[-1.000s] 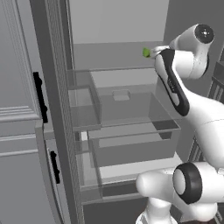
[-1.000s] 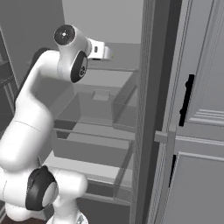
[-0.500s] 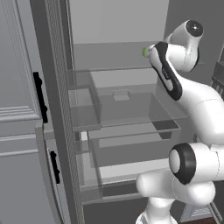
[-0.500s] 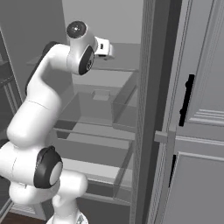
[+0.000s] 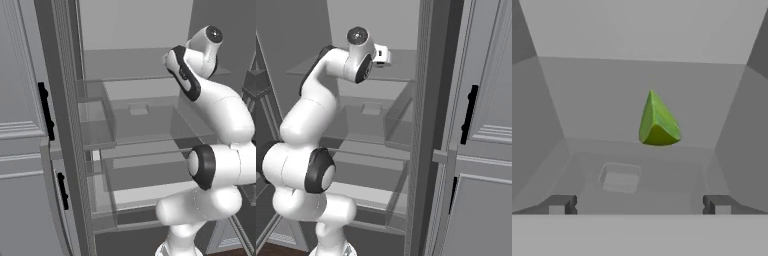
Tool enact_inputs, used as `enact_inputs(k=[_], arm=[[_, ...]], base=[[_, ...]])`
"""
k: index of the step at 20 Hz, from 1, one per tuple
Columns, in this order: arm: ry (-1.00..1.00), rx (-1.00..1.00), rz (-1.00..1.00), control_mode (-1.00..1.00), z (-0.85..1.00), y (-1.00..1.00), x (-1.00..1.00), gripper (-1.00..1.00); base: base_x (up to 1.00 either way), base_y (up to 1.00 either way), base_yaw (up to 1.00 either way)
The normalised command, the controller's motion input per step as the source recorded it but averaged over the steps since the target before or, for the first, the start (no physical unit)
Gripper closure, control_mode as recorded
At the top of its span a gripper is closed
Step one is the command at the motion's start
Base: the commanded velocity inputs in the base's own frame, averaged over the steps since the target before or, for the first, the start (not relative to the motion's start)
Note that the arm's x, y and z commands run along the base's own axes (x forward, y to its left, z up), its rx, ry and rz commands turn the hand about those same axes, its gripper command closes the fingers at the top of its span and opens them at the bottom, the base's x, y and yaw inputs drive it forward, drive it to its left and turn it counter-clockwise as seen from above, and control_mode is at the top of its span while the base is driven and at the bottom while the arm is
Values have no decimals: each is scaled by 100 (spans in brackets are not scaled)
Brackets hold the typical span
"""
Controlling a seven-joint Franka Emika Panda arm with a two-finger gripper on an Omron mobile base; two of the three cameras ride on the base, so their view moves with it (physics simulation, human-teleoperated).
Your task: Grab a lemon wedge from the fridge and one ice cube from the ice bowl, and put them in the glass of lemonade.
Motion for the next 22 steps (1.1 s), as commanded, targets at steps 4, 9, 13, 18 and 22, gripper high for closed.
enact_inputs(k=[4,9,13,18,22], arm=[[0,0,2,-100,-1,-10,57,-100],[0,0,2,-100,-2,-13,68,-100],[0,0,2,-100,-15,-7,63,-100],[1,0,3,-100,-16,-4,44,-100],[8,0,0,-100,-27,0,4,100]], base=[[0,0,0],[0,0,0],[0,0,0],[0,0,0],[0,0,0]])
